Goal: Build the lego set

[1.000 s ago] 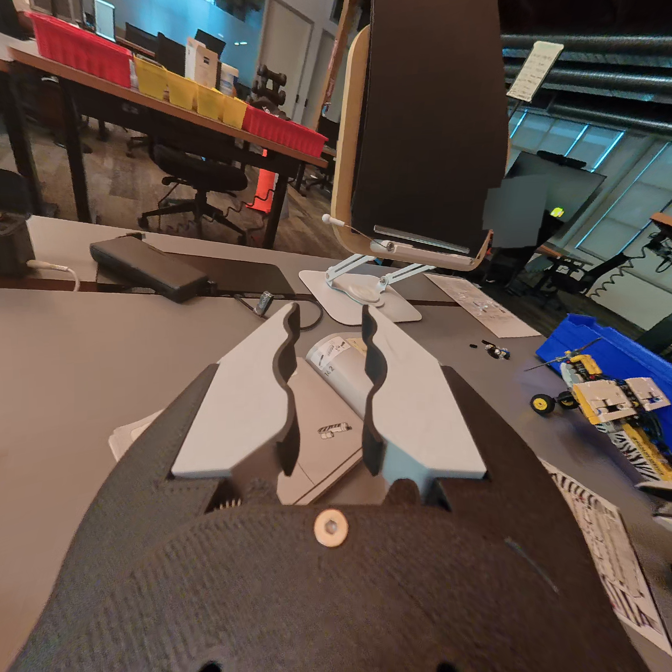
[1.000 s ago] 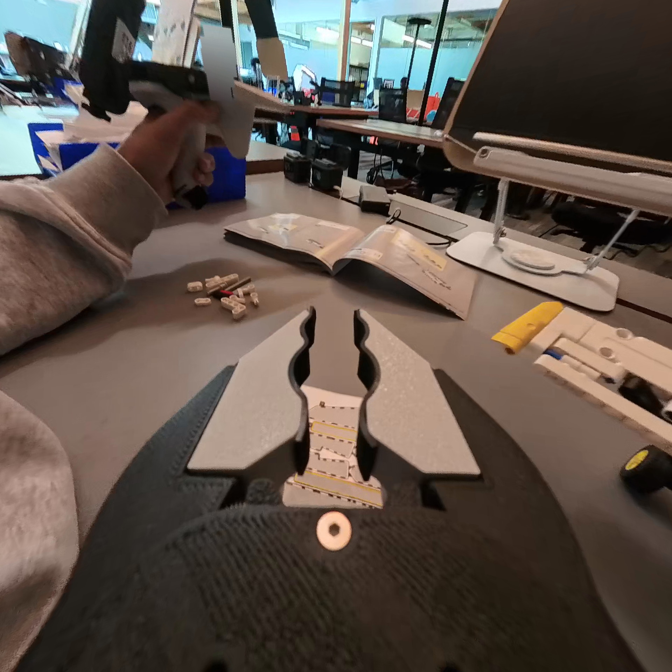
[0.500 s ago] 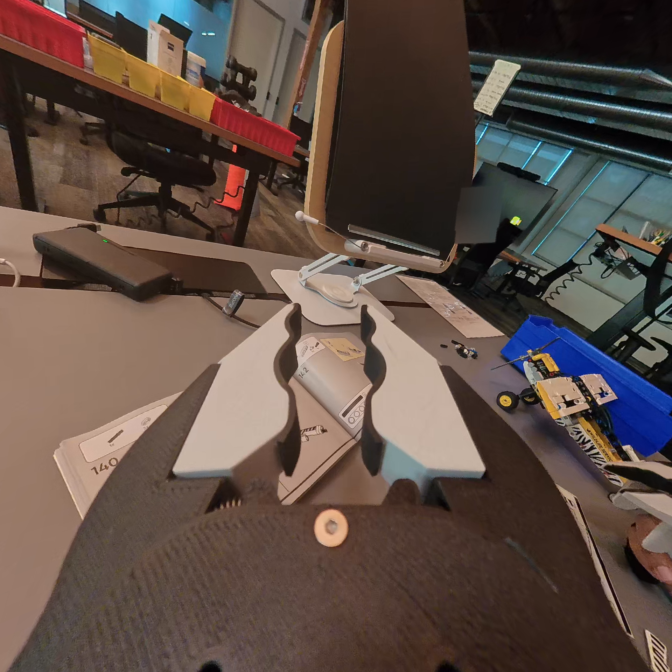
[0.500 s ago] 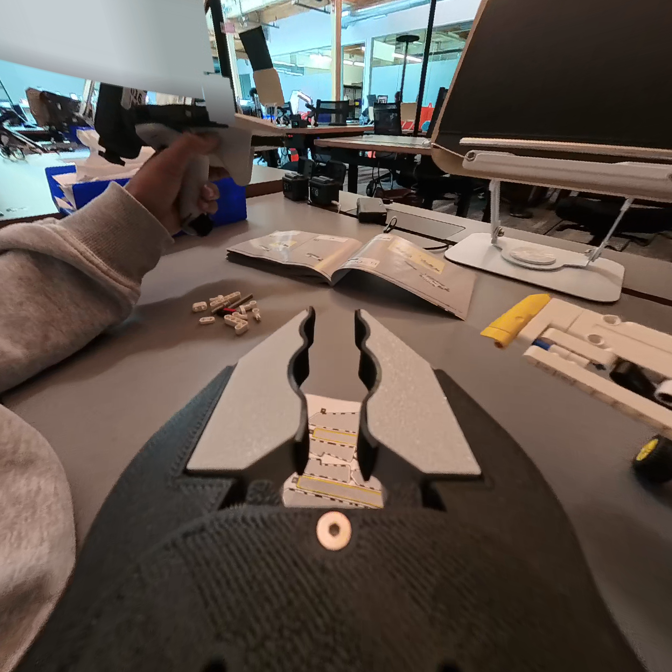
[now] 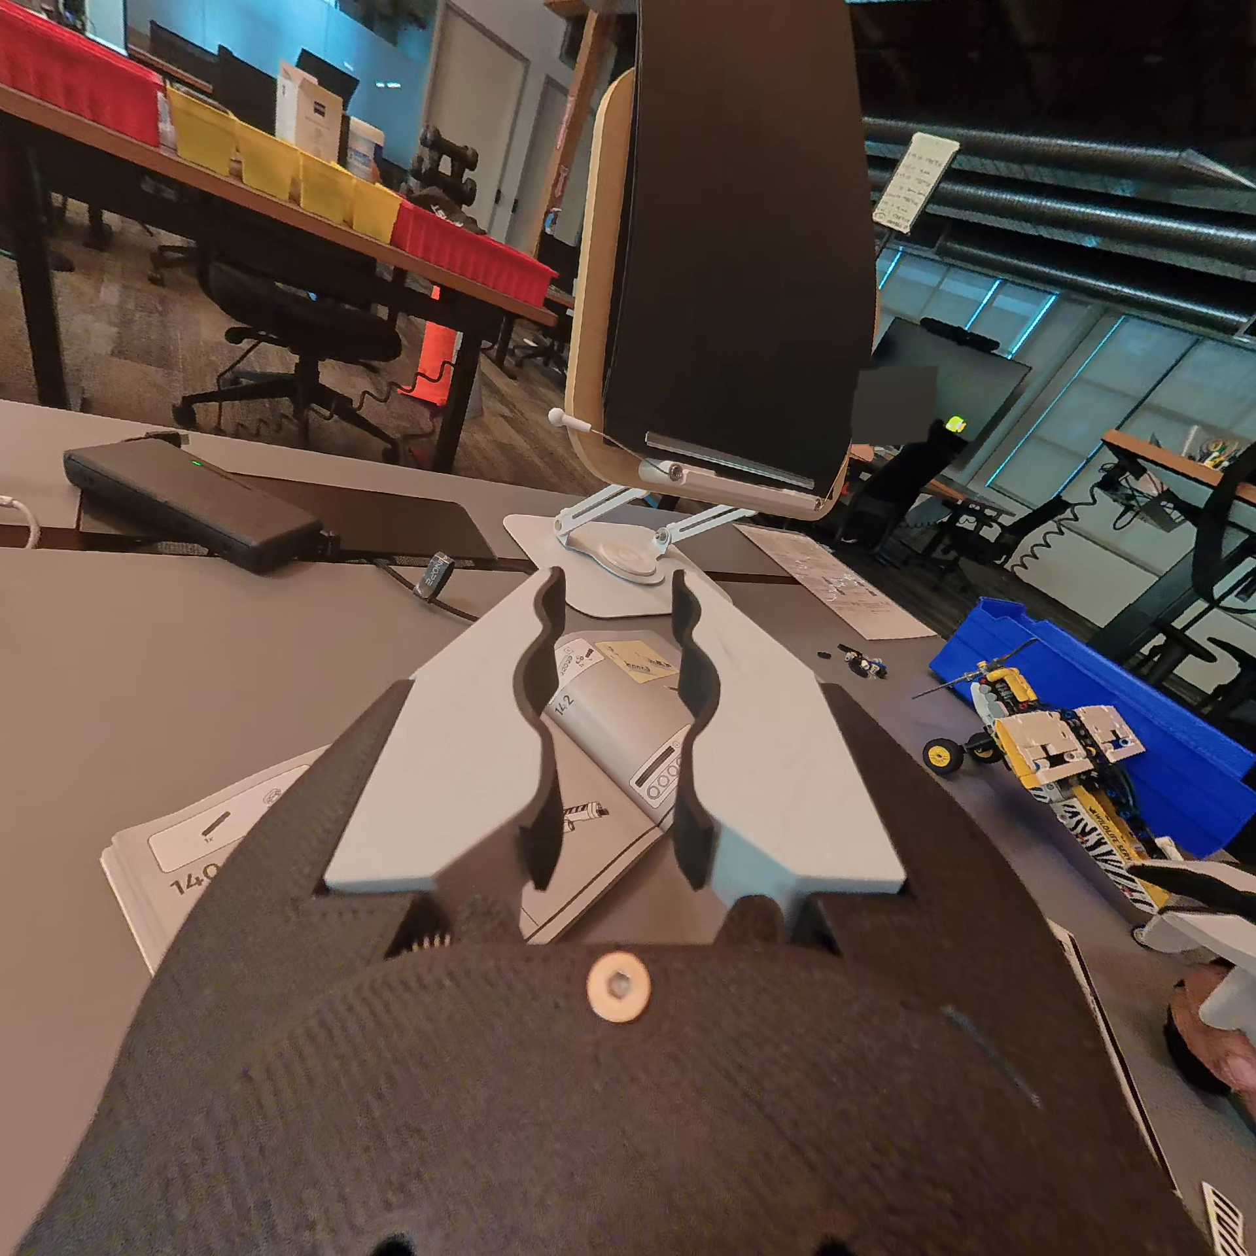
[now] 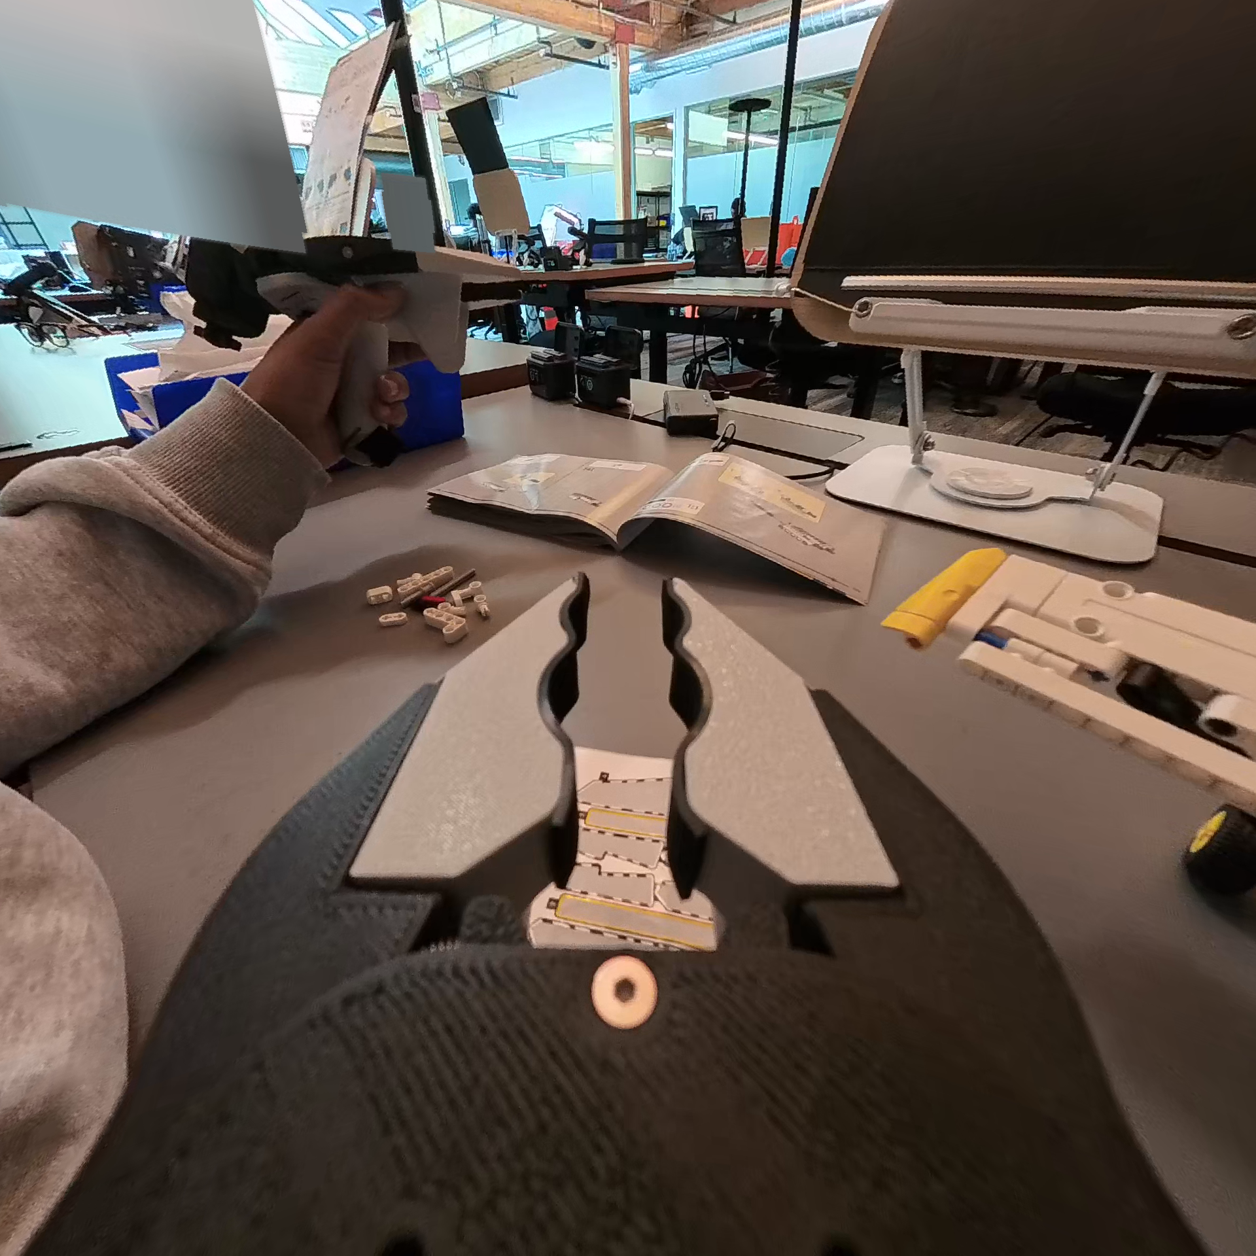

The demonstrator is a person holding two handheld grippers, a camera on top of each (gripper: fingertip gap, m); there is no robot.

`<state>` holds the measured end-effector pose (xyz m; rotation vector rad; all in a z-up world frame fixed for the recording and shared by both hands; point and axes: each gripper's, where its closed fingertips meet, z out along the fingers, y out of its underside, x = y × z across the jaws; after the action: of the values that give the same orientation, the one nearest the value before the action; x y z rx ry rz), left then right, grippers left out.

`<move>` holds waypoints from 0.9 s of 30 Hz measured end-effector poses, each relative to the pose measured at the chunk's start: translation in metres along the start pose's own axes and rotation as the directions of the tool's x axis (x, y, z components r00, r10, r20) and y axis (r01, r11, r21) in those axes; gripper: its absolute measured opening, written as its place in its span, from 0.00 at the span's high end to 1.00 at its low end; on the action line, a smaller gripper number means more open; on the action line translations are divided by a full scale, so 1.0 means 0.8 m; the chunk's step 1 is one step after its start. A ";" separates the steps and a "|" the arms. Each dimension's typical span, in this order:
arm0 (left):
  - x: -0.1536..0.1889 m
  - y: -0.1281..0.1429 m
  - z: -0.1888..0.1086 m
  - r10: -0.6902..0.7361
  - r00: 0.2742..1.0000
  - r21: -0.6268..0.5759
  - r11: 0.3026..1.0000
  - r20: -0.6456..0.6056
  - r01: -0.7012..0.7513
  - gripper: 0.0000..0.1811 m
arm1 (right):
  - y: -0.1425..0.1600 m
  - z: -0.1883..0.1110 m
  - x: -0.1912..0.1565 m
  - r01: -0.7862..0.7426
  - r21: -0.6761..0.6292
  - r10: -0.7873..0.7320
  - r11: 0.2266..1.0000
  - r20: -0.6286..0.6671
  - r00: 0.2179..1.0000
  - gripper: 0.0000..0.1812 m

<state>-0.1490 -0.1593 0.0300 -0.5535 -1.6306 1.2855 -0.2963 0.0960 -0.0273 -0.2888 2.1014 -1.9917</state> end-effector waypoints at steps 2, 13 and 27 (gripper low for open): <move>0.000 0.000 0.000 -0.002 1.000 0.001 1.000 -0.002 0.002 0.82 | 0.000 0.000 0.001 -0.002 -0.001 0.002 1.000 0.000 1.000 0.89; 0.001 0.000 0.001 -0.005 1.000 -0.002 1.000 -0.007 0.005 0.82 | 0.000 0.000 0.001 0.001 -0.002 -0.001 1.000 0.000 1.000 0.89; 0.006 -0.007 -0.004 -0.008 1.000 0.021 1.000 -0.024 0.008 0.83 | 0.001 0.000 0.004 0.016 -0.003 -0.016 1.000 -0.018 1.000 0.89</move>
<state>-0.1472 -0.1562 0.0368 -0.5473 -1.5962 1.2839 -0.2997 0.0953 -0.0281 -0.2903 2.1202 -2.0081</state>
